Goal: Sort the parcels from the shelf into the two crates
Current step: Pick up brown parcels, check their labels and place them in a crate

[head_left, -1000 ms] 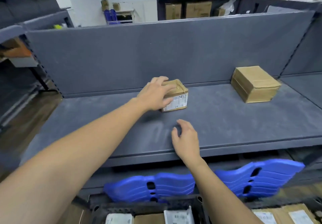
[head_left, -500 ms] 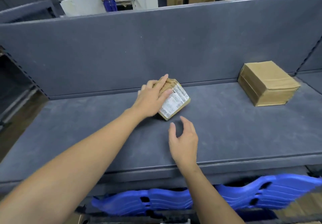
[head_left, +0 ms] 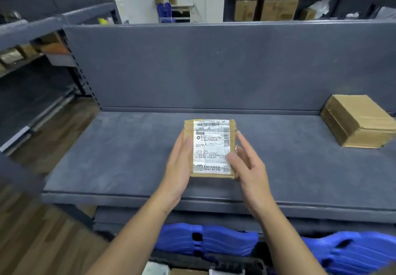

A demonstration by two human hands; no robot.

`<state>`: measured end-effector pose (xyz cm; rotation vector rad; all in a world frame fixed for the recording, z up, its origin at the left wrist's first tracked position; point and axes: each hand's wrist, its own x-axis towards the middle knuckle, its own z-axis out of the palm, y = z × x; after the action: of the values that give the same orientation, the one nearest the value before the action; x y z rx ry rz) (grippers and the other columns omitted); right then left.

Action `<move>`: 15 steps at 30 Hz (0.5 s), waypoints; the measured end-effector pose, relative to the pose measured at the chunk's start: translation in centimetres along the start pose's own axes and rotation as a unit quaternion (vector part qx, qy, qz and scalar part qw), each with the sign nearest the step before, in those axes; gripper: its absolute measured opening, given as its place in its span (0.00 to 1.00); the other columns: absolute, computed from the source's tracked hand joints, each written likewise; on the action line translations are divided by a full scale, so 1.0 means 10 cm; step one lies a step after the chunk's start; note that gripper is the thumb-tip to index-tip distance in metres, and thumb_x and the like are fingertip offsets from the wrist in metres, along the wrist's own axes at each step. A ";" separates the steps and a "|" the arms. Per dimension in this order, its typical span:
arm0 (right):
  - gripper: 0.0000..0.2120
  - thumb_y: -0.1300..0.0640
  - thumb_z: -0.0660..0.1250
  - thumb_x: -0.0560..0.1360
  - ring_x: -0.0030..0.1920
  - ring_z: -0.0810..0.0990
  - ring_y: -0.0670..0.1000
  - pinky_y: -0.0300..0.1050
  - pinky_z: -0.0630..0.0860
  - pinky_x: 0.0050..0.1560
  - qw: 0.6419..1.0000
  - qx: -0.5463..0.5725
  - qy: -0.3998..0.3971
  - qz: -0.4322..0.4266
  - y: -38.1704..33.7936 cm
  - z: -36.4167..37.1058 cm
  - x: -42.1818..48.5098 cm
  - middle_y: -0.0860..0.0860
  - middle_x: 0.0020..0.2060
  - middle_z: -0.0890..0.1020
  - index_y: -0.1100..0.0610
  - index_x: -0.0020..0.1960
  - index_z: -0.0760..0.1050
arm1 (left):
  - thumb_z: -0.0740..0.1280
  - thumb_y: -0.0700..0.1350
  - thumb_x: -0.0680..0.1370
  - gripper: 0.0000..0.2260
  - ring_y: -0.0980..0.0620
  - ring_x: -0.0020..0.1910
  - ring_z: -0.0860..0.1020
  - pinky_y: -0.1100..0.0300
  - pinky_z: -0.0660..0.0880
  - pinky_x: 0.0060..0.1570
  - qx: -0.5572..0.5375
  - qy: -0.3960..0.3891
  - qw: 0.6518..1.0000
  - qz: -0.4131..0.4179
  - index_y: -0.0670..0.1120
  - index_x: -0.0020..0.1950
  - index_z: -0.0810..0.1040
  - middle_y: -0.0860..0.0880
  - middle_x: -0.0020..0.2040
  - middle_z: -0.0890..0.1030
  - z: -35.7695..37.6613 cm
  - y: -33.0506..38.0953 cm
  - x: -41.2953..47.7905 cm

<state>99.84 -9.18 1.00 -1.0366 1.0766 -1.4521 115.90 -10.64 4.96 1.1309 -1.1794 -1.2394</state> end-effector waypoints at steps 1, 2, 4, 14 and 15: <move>0.34 0.46 0.76 0.70 0.73 0.76 0.55 0.60 0.73 0.72 1.000 -0.002 -0.007 -0.001 -0.02 0.03 -0.07 0.51 0.70 0.80 0.43 0.75 0.72 | 0.56 0.48 0.88 0.16 0.62 0.64 0.80 0.68 0.74 0.59 -0.001 -0.001 1.000 0.003 0.53 0.73 0.75 0.59 0.64 0.83 -0.06 0.04 -0.10; 0.34 0.46 0.76 0.70 0.74 0.75 0.56 0.63 0.72 0.73 1.000 -0.005 -0.015 -0.004 -0.05 0.05 -0.15 0.51 0.70 0.80 0.42 0.75 0.72 | 0.57 0.48 0.87 0.16 0.61 0.65 0.79 0.64 0.74 0.62 -0.001 -0.002 1.000 0.004 0.53 0.74 0.75 0.59 0.65 0.83 -0.13 0.06 -0.20; 0.34 0.45 0.76 0.70 0.74 0.74 0.57 0.64 0.72 0.72 0.999 -0.017 -0.030 -0.008 -0.11 0.08 -0.30 0.52 0.69 0.81 0.40 0.74 0.73 | 0.59 0.46 0.86 0.16 0.57 0.67 0.79 0.55 0.71 0.69 -0.008 -0.015 1.000 0.003 0.53 0.74 0.74 0.57 0.66 0.82 -0.30 0.10 -0.38; 0.35 0.55 0.77 0.73 0.57 0.86 0.53 0.55 0.82 0.61 0.993 -0.074 -0.087 0.026 -0.46 0.48 -1.16 0.54 0.64 0.83 0.42 0.76 0.68 | 0.62 0.48 0.83 0.21 0.52 0.66 0.81 0.56 0.78 0.63 0.007 -0.088 0.996 0.020 0.51 0.76 0.72 0.51 0.66 0.83 -1.05 0.19 -1.05; 0.33 0.59 0.75 0.76 0.55 0.86 0.53 0.54 0.82 0.61 0.993 -0.077 -0.088 0.032 -0.48 0.51 -1.24 0.53 0.63 0.84 0.43 0.76 0.68 | 0.62 0.50 0.81 0.22 0.52 0.66 0.81 0.54 0.77 0.64 0.008 -0.089 0.996 0.021 0.51 0.76 0.73 0.52 0.66 0.83 -1.08 0.20 -1.13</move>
<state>105.20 3.04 6.06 -1.2047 1.0961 -1.2168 127.03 0.52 5.91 1.0179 -1.3402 -1.3209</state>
